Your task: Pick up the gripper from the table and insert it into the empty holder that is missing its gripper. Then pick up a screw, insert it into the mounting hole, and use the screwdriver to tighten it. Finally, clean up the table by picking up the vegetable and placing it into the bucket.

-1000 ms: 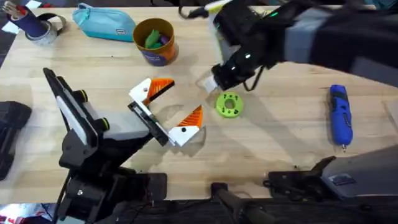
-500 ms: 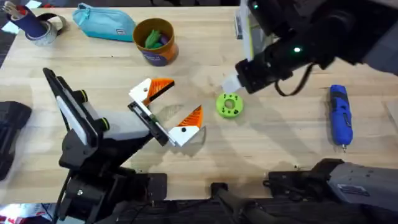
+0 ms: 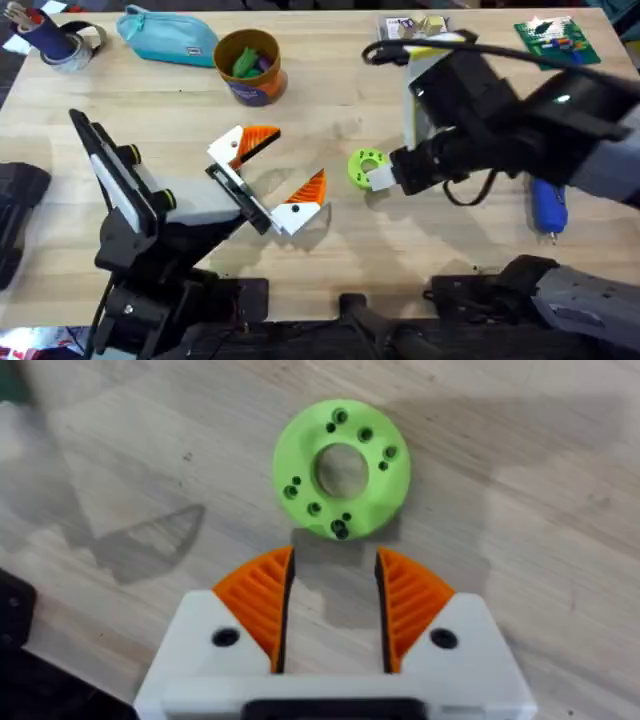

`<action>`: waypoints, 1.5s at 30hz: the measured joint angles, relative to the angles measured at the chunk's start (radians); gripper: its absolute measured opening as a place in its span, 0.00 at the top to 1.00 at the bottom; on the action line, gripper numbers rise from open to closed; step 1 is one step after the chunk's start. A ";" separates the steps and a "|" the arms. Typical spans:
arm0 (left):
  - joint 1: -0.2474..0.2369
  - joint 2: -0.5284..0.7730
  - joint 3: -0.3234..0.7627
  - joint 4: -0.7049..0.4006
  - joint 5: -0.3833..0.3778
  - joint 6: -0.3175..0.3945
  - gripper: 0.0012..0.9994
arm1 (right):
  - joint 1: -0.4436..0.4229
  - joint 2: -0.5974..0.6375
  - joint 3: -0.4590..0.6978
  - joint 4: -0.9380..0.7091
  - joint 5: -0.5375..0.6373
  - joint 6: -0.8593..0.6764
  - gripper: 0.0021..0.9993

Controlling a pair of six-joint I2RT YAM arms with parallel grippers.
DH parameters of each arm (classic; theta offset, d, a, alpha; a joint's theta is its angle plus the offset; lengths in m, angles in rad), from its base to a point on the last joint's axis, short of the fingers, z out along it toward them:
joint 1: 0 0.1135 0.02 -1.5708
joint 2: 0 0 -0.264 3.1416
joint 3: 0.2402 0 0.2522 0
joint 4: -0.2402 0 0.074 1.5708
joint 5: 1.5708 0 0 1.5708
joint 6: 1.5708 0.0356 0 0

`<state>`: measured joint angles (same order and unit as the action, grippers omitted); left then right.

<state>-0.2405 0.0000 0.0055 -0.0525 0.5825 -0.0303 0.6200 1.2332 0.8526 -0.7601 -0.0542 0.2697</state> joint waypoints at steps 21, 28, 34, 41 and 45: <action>0.000 0.000 0.000 0.000 0.000 0.000 0.01 | 0.006 0.142 -0.022 0.096 0.000 -0.007 0.62; 0.000 0.000 0.000 0.000 0.000 0.000 0.01 | 0.006 0.169 -0.022 0.099 0.005 -0.011 0.81; 0.000 0.000 0.000 0.000 0.000 0.000 0.01 | 0.006 0.173 -0.022 0.101 0.001 -0.011 0.97; 0.000 0.000 0.000 0.000 0.000 0.000 0.01 | 0.006 0.174 -0.022 0.102 0.001 -0.011 0.99; 0.000 0.000 0.000 0.000 0.000 0.000 0.01 | 0.006 0.175 -0.015 0.097 0.001 -0.012 1.00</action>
<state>-0.2405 0.0002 0.0055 -0.0525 0.5823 -0.0303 0.6262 1.4080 0.8376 -0.6633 -0.0530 0.2581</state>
